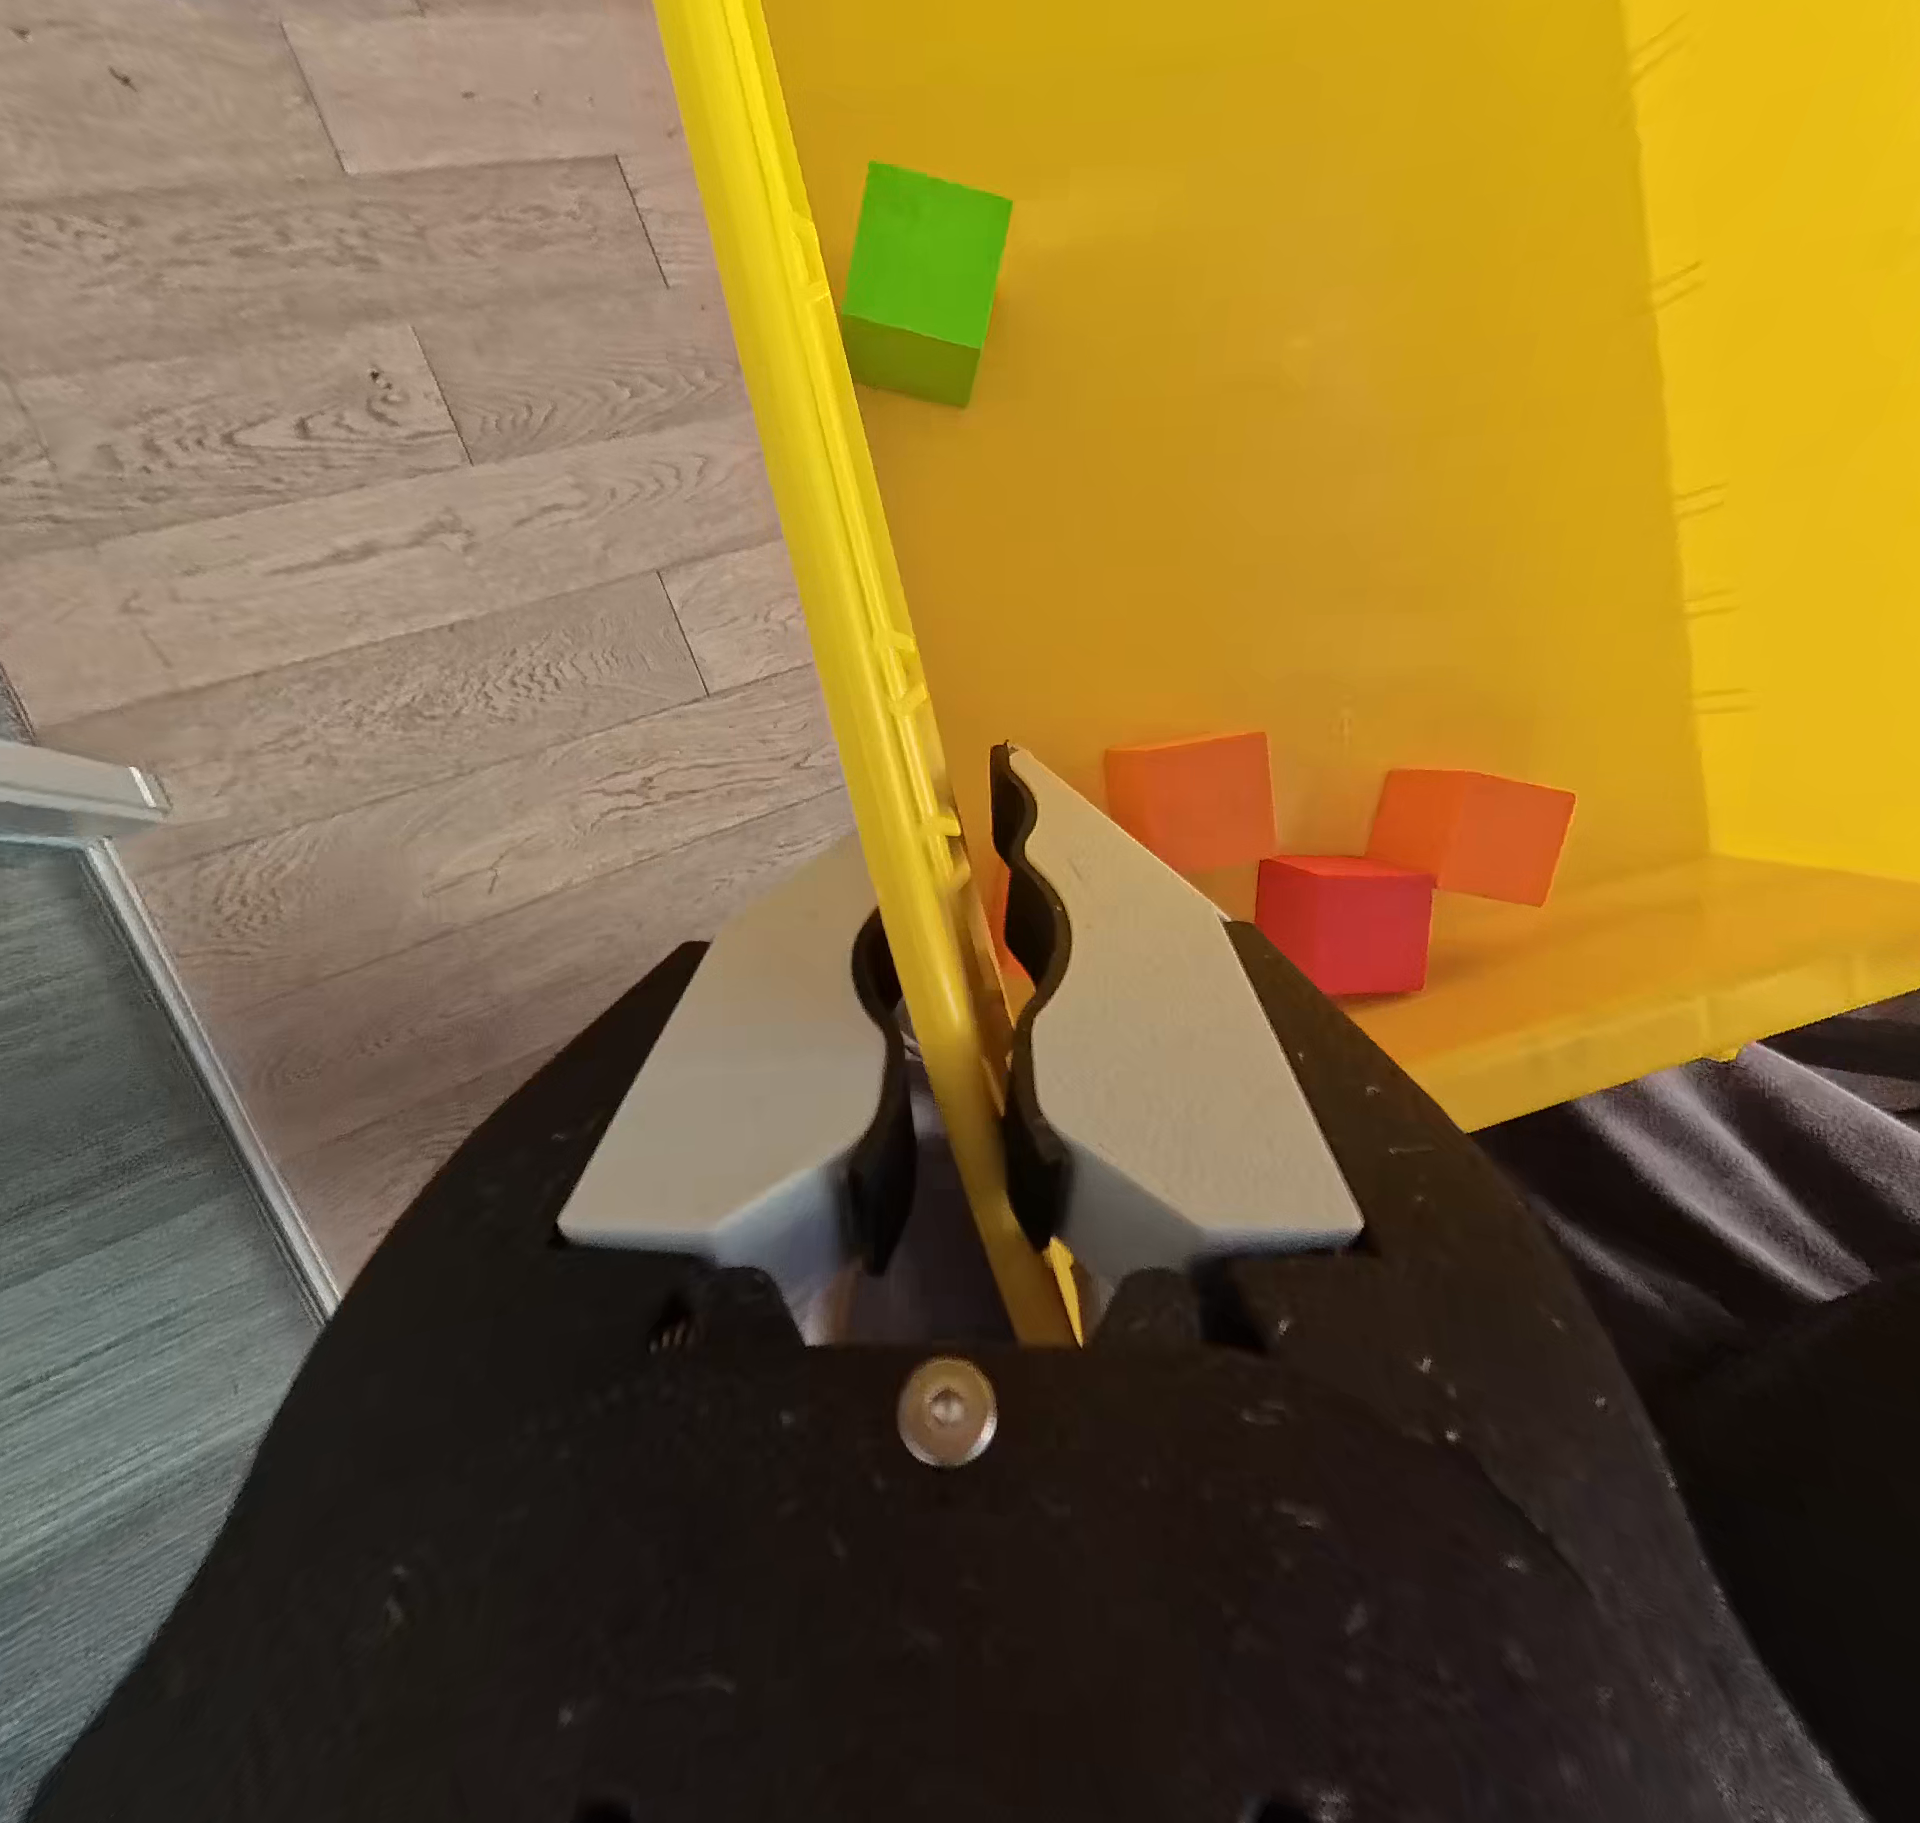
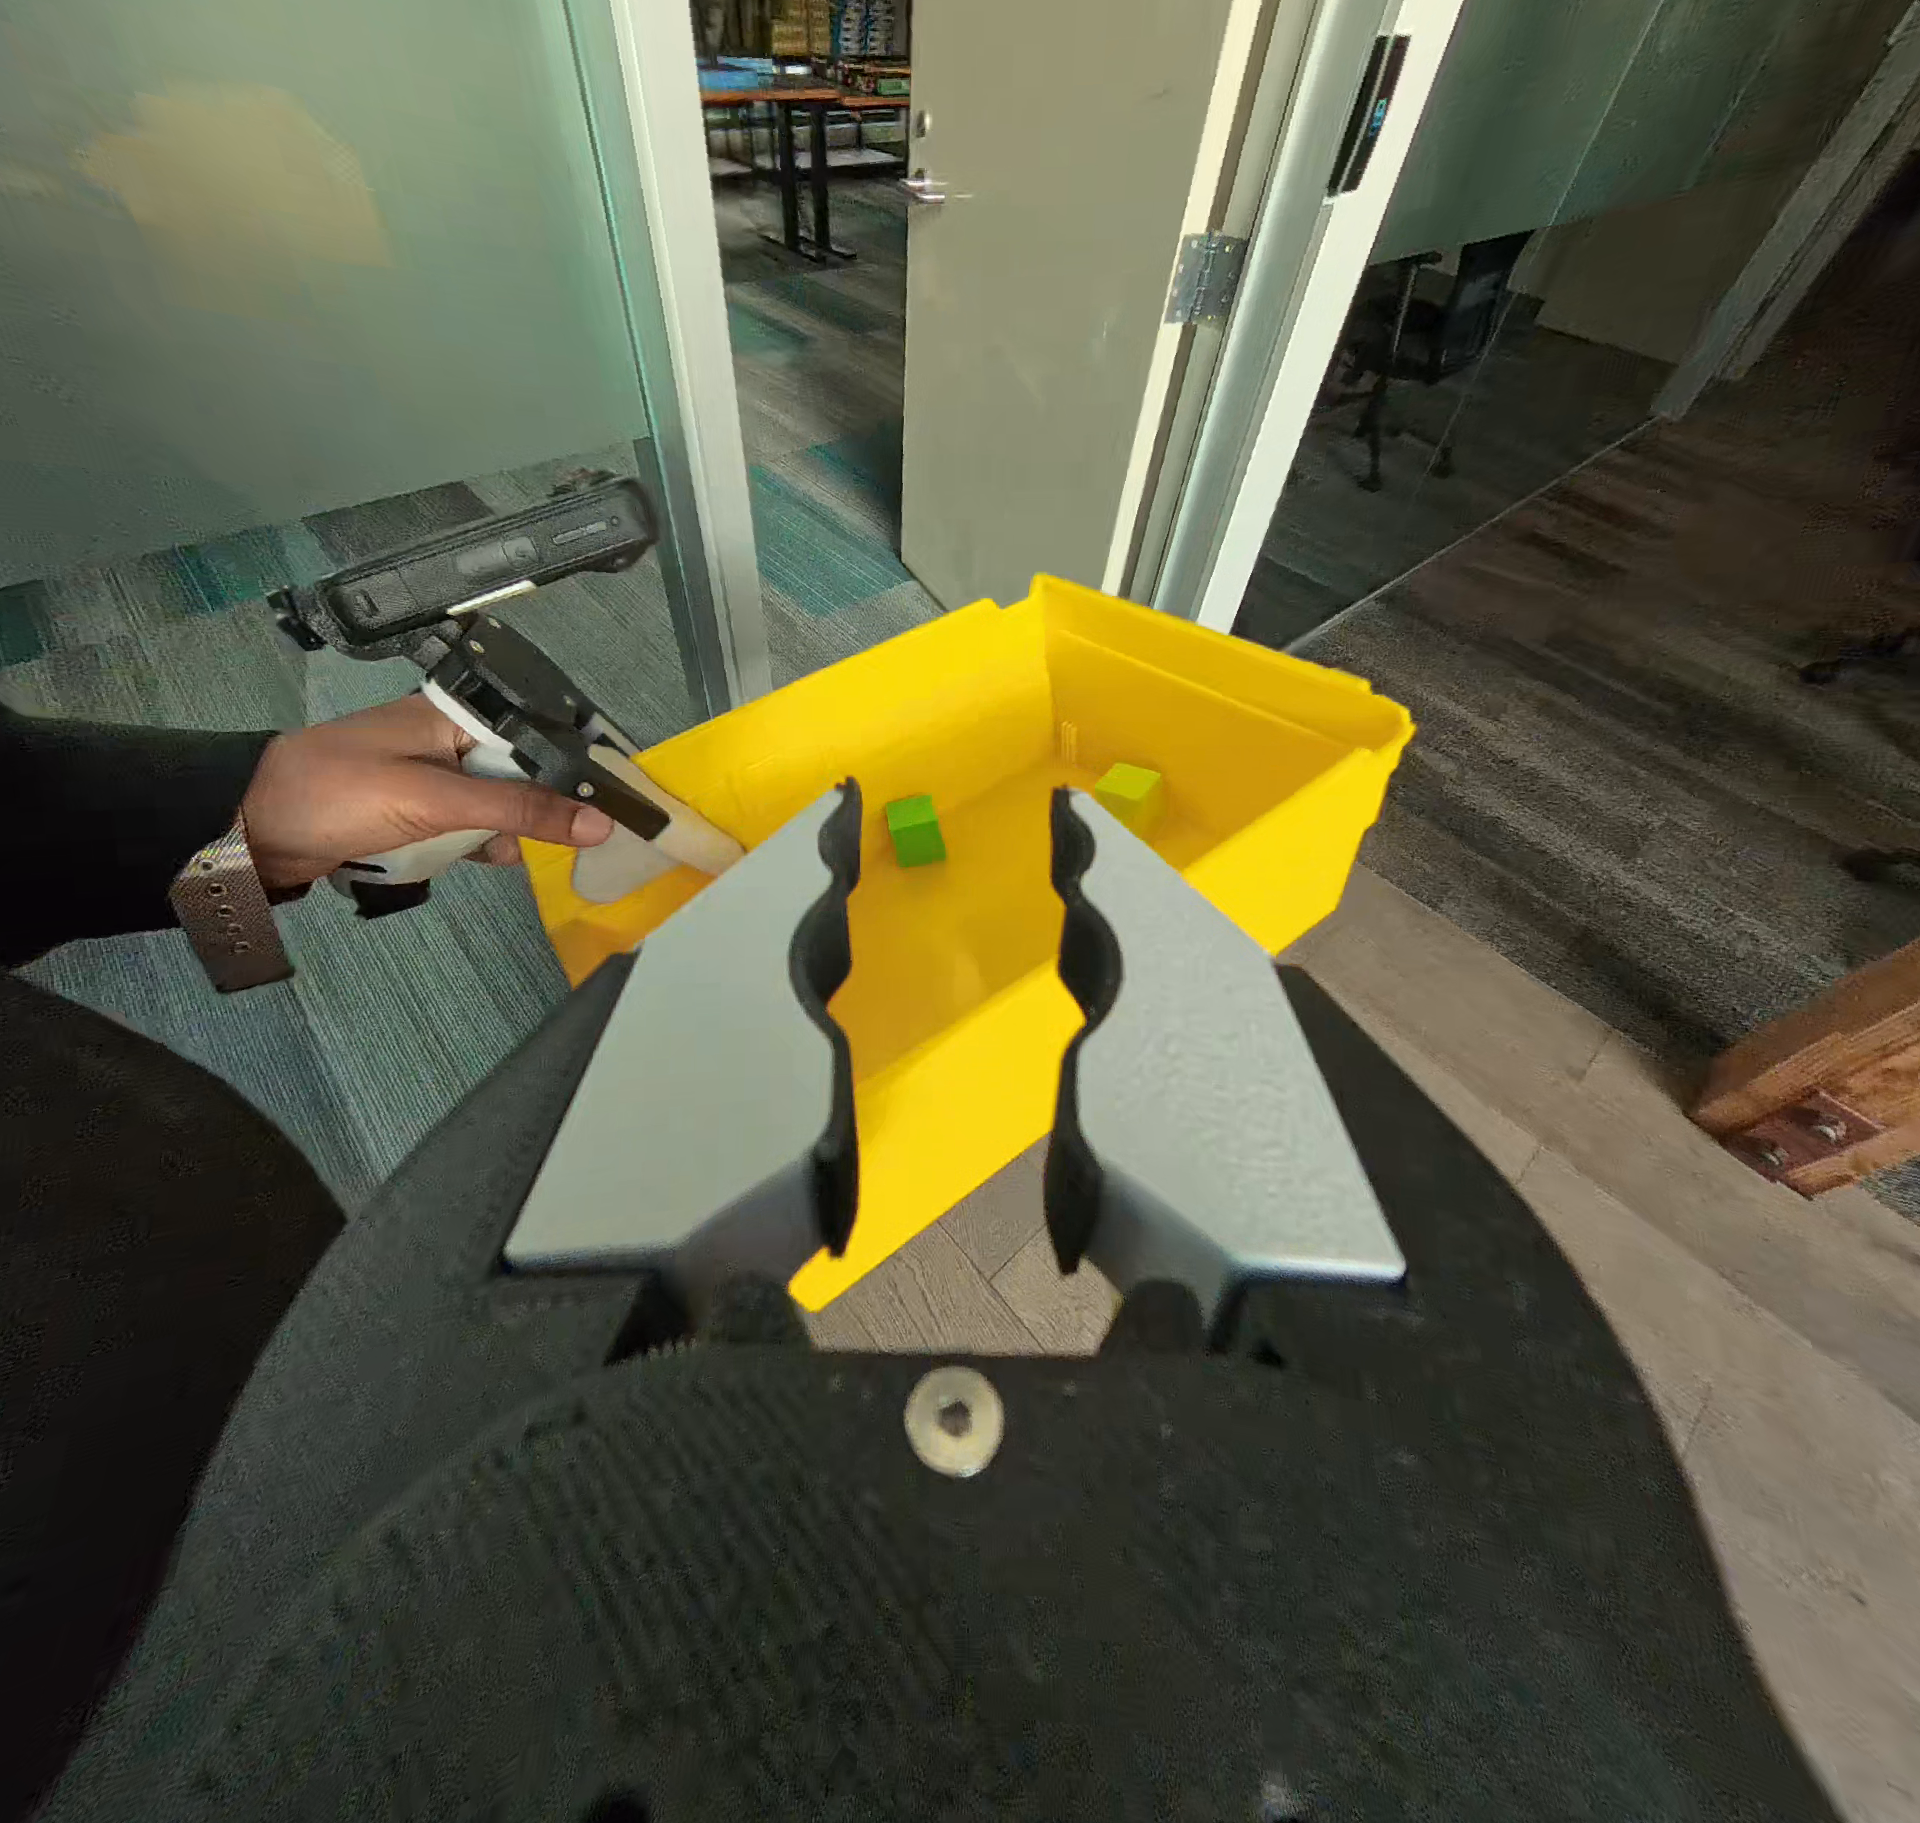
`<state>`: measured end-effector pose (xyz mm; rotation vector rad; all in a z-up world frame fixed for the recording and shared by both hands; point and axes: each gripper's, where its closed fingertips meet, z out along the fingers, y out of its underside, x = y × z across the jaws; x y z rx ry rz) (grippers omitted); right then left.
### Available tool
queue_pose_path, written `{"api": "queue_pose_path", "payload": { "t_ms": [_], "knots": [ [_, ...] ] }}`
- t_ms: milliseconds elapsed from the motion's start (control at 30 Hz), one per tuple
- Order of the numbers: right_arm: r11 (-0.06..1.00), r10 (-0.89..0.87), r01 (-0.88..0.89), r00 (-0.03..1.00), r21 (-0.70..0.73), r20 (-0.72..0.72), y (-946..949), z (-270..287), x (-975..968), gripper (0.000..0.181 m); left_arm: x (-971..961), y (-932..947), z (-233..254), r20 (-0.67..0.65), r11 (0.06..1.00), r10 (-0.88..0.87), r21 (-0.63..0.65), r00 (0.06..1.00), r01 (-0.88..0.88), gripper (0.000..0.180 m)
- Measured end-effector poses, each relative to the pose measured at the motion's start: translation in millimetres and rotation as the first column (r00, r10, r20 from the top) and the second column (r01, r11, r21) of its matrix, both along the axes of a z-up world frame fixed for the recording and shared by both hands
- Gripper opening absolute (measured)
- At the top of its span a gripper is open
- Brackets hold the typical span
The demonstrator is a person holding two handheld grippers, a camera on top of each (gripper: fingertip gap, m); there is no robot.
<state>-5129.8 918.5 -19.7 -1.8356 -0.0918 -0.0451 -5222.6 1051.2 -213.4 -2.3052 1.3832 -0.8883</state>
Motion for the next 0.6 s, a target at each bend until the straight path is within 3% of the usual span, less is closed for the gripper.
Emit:
{"api": "queue_pose_path", "payload": {
  "t_ms": [100,133,333,433,600],
  "knots": [
    [1.0,-0.012,0.014,0.997,0.026,-0.082,63,-14,50,0.037,59,76,7,0.017,0.999,0.019,0.033,1.0,-0.02,0.023],
    [1.0,-0.004,0.007,0.994,0.024,-0.106,83,-21,68,0.037,75,99,5,0.02,0.999,0.033,0.039,0.999,-0.034,0.007],
    [0.991,0.069,-0.081,0.99,-0.103,-0.121,218,-77,195,0.036,153,225,-23,-0.026,0.981,0.193,-0.01,0.981,-0.193,0.007],
    [0.982,0.131,-0.149,0.981,-0.118,-0.146,292,-78,246,0.036,178,279,-29,-0.079,0.958,0.276,-0.063,0.958,-0.281,0.007],
    [0.929,0.331,-0.355,0.924,-0.106,-0.193,441,-54,288,0.034,199,381,-17,-0.078,0.901,0.432,-0.013,0.899,-0.434,0.006]
  ]
}}
